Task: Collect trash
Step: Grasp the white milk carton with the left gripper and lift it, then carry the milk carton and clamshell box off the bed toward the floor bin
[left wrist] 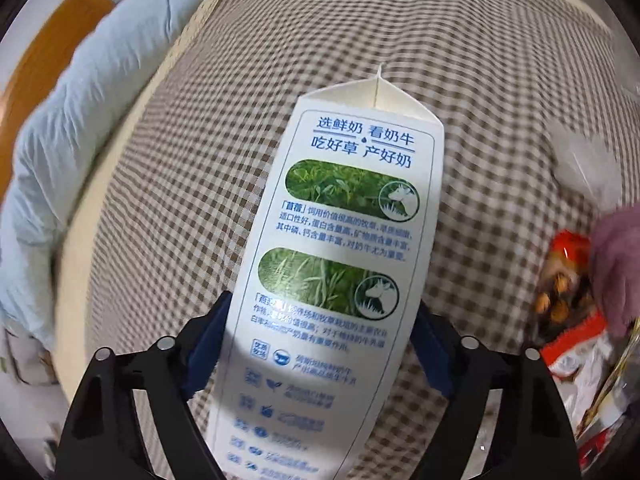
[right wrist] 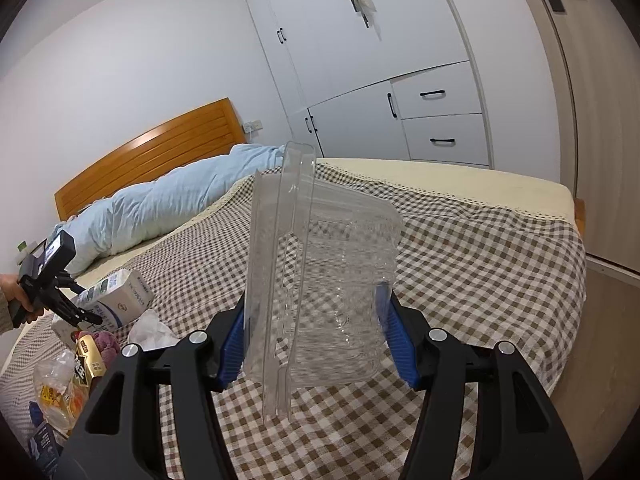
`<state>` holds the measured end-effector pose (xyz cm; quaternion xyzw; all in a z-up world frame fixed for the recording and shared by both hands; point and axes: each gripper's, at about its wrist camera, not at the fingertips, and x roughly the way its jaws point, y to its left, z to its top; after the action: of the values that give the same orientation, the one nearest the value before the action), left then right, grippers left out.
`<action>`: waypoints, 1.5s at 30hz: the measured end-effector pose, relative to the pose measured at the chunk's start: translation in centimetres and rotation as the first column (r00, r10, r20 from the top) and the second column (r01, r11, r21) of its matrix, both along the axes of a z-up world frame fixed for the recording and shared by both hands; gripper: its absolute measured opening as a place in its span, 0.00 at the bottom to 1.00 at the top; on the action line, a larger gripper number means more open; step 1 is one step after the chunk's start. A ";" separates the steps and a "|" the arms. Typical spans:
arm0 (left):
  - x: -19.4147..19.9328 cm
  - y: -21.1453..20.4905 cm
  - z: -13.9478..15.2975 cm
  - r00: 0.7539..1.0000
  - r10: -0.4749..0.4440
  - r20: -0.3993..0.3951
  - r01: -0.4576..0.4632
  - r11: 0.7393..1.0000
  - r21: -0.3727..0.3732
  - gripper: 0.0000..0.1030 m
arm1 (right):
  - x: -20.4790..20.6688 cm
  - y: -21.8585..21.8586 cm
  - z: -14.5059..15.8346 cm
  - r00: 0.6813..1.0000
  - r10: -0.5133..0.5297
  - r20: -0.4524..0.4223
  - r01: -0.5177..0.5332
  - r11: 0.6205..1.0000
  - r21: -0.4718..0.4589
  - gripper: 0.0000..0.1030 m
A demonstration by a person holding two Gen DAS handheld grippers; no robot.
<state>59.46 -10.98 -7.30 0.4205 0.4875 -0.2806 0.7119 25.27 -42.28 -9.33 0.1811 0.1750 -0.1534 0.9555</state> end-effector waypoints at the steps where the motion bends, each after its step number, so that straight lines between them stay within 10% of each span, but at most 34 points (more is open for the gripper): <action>1: -0.8 -0.1 0.2 1.000 -0.007 0.022 0.007 1.000 0.007 0.76 | -0.1 0.1 0.0 1.000 0.002 0.003 -0.002 1.000 0.002 0.57; 23: -14.4 -3.2 6.7 0.873 -0.104 0.477 0.107 0.994 0.021 0.73 | -6.2 0.8 2.3 0.994 0.065 0.091 -0.064 0.998 -0.012 0.57; 45: -33.7 -2.7 16.9 0.829 -0.036 0.558 0.140 0.980 -0.144 0.73 | -14.6 5.1 7.7 0.941 0.273 0.202 -0.257 0.961 -0.104 0.57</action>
<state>25.72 -13.64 9.62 0.4402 0.2140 -0.2222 0.8432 10.64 -37.15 -1.65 0.1347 0.0879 -0.0096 0.9869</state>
